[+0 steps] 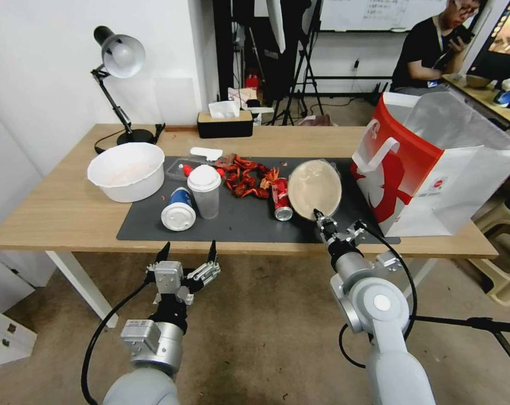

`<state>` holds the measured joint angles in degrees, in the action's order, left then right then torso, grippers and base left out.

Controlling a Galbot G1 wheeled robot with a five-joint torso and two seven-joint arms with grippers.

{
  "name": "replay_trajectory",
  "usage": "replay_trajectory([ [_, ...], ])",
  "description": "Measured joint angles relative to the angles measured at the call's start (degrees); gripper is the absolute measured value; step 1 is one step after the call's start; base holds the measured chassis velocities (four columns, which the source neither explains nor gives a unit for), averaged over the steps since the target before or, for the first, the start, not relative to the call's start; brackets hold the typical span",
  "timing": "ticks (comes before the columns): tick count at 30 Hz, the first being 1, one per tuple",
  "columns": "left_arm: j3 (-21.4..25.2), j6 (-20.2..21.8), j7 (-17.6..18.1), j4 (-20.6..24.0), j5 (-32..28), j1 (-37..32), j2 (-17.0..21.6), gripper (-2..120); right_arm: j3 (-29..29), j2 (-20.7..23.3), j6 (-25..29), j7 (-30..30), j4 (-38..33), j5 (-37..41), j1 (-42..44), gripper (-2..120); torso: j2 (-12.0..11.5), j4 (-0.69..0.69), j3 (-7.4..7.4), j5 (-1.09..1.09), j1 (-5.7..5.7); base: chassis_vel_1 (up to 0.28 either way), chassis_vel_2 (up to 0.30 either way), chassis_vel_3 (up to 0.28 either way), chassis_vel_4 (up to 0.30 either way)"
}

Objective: Pick up the trash from the table and place it into the takeout bag.

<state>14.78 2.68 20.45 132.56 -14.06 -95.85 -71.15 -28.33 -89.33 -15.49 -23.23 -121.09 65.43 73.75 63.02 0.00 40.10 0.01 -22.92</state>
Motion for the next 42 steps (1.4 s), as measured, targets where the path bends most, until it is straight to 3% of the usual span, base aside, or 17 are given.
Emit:
replay_trajectory([
  [3,-0.1,-0.2,0.2,0.0,0.0,-0.1,0.0,100,-0.2,3.4,0.2,6.3,-4.0,-11.5,2.1,0,0.0,0.00,0.00,0.00,0.00,0.000,0.000,0.000,0.000],
  [4,-0.1,-0.2,0.2,0.0,0.0,-0.1,0.0,100,-0.2,3.4,0.2,6.3,-4.0,-11.5,2.1,0,0.0,0.00,0.00,0.00,0.00,0.000,0.000,0.000,0.000],
  [6,-0.1,-0.3,0.4,0.1,0.0,-0.3,-0.1,100,-1.4,7.5,0.2,11.5,-6.5,-22.4,3.3,0,0.0,0.00,0.00,-0.01,0.00,0.000,0.000,0.000,0.000],
  [8,-0.1,-0.3,0.4,0.1,0.0,-0.3,-0.1,100,-1.9,8.9,0.4,13.1,-7.0,-25.6,3.6,0,0.0,0.00,0.00,0.01,0.00,0.000,0.000,0.000,0.000],
  [11,-0.1,-0.4,0.6,0.3,0.0,-0.7,-0.3,100,-5.8,15.9,3.5,18.9,-10.0,-36.5,4.1,0,0.0,0.00,0.00,0.01,0.00,0.000,0.000,0.000,0.000],
  [15,-0.1,-0.4,0.7,0.4,0.4,-1.0,-0.6,100,-8.6,19.8,4.8,18.5,-12.2,-37.3,3.4,0,0.0,0.00,0.00,0.00,0.00,0.000,0.000,0.000,0.000],
  [18,-0.2,-0.4,0.7,0.6,0.8,-1.3,-1.0,100,-16.0,25.9,4.8,13.4,-14.7,-35.2,1.3,0,0.0,0.01,0.00,0.00,0.00,0.000,0.000,0.000,0.000],
  [19,-0.2,-0.4,0.7,0.6,0.8,-1.3,-1.0,100,-16.0,25.9,4.8,13.4,-14.7,-35.2,1.3,0,0.0,0.01,0.00,0.00,0.00,0.000,0.000,0.000,0.000],
  [23,-0.2,-0.4,0.7,0.6,0.9,-1.4,-1.1,100,-23.3,31.6,0.4,7.1,-13.9,-32.0,-0.1,0,0.0,-0.01,0.00,-0.02,0.00,0.000,0.000,0.000,0.000],
  [27,-0.4,-0.4,0.6,0.3,0.8,-1.1,-0.9,100,-25.4,35.4,-4.0,3.5,-11.1,-29.1,-1.2,0,0.0,0.00,0.01,0.00,0.00,0.000,0.000,0.000,0.000],
  [32,-0.8,-0.4,0.6,-0.1,0.6,-0.9,-0.9,100,-25.5,37.1,-6.3,2.5,-8.8,-26.9,-2.0,0,0.0,0.00,0.00,0.00,0.00,0.000,0.000,0.000,0.000],
  [42,-0.8,-0.5,0.5,-0.4,0.6,-0.9,-0.9,100,-23.8,37.6,-6.3,6.7,-4.4,-24.8,-3.9,35,0.0,0.00,0.00,-0.01,0.00,0.000,0.000,0.000,0.000],
])
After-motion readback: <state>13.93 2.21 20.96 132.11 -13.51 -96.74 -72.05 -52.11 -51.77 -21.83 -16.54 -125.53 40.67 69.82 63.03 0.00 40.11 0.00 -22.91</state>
